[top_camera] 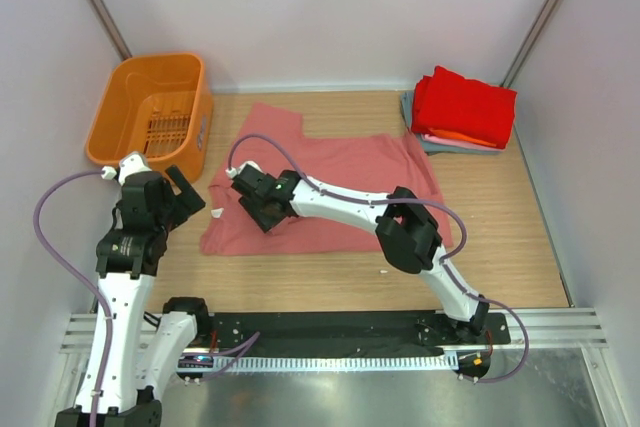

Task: Fold and stack the t-shirts
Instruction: Fold the tshirt

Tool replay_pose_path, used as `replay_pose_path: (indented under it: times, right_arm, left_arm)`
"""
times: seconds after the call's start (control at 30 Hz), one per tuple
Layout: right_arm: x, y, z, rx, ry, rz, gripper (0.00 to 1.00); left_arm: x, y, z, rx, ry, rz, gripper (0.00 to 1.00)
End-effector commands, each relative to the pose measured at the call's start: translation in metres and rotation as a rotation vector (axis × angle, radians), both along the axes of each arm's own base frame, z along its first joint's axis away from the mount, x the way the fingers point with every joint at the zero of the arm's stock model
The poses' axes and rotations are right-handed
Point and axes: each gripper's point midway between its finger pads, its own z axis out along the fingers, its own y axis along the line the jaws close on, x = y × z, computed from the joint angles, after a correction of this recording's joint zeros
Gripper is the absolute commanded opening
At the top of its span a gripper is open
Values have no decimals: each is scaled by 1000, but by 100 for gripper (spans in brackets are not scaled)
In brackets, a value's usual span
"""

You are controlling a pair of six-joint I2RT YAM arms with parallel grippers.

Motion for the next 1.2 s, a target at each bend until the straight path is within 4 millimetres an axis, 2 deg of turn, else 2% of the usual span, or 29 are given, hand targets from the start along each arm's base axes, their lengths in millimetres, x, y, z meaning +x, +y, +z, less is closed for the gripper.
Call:
replay_pose_path:
  times: [0.0,0.43,0.73,1.0,1.17]
  right_arm:
    - [-6,-1,0,-11,-1,26,50]
    - [-24,4,-20,-44,29,41,50]
    - [-24,3,-32,-72,32,40,49]
    - [-23,-2,-42,-98,33,32,43]
    - [-22,-2,-41,-100,25,31,30]
  left_arm:
    - [1,5,4,13,-24,20,89]
    - [0,5,5,12,-30,22,88]
    - [0,5,5,12,-32,21,88]
    - [0,6,4,13,-30,23,88]
    - [0,5,5,13,-32,22,88]
